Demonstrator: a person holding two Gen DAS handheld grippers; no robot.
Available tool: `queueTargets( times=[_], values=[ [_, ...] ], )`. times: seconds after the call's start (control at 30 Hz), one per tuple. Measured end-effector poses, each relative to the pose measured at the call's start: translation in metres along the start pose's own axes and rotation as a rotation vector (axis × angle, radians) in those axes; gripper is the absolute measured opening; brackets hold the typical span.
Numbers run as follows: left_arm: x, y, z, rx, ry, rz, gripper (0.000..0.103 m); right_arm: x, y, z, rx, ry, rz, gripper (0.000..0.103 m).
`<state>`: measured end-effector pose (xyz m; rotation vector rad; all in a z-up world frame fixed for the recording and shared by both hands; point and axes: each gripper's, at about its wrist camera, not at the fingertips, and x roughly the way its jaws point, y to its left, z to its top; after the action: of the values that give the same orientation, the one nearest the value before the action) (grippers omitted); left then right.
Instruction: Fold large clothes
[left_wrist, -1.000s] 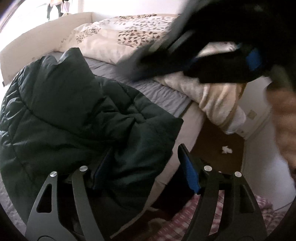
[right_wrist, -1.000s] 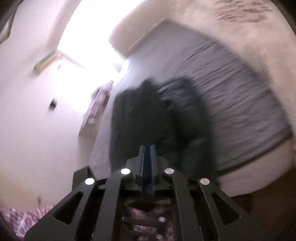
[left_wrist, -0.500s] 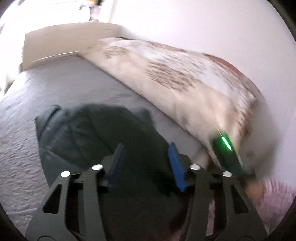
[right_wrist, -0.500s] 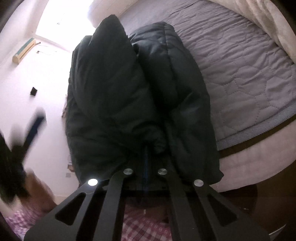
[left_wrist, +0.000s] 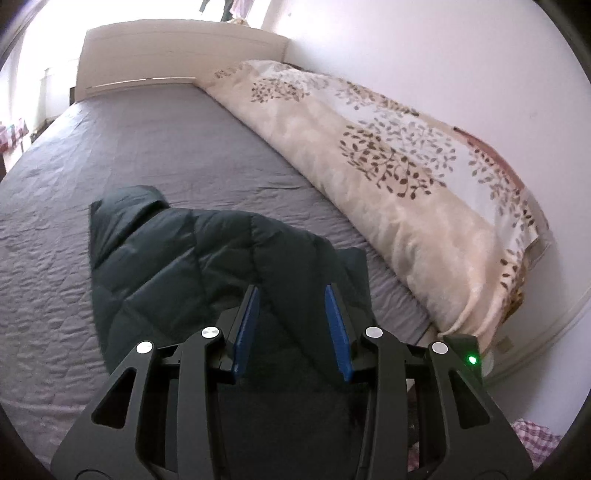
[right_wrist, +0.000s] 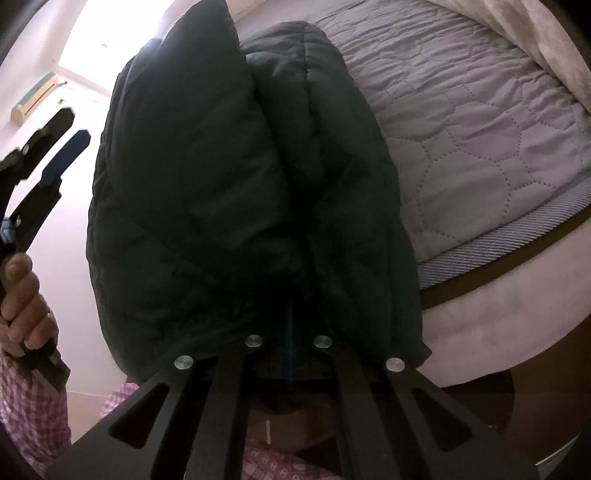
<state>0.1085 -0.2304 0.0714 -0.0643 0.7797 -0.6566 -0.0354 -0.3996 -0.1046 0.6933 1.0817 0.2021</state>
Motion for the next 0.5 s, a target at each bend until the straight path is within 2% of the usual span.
queueTargets(
  times=[0.03, 0.1, 0.2, 0.33, 0.5],
  values=[
    [-0.009, 0.004, -0.003, -0.006, -0.005, 0.0, 0.038, 0.0, 0.0, 0.0, 0.003, 0.001, 0.003, 0.0],
    [-0.03, 0.015, -0.014, -0.017, -0.009, 0.022, 0.054, 0.001, 0.003, 0.006, 0.006, 0.001, 0.007, 0.0],
    [-0.055, 0.032, -0.035, -0.046, 0.003, 0.068, 0.069, 0.002, 0.006, 0.009, 0.003, -0.003, 0.003, 0.0],
    [-0.073, 0.057, -0.072, -0.15, 0.066, 0.075, 0.074, -0.005, 0.023, 0.012, 0.01, -0.008, -0.011, 0.0],
    [-0.056, 0.073, -0.12, -0.261, 0.204, 0.054, 0.075, -0.013, 0.038, 0.013, 0.009, -0.017, -0.021, 0.0]
  ],
)
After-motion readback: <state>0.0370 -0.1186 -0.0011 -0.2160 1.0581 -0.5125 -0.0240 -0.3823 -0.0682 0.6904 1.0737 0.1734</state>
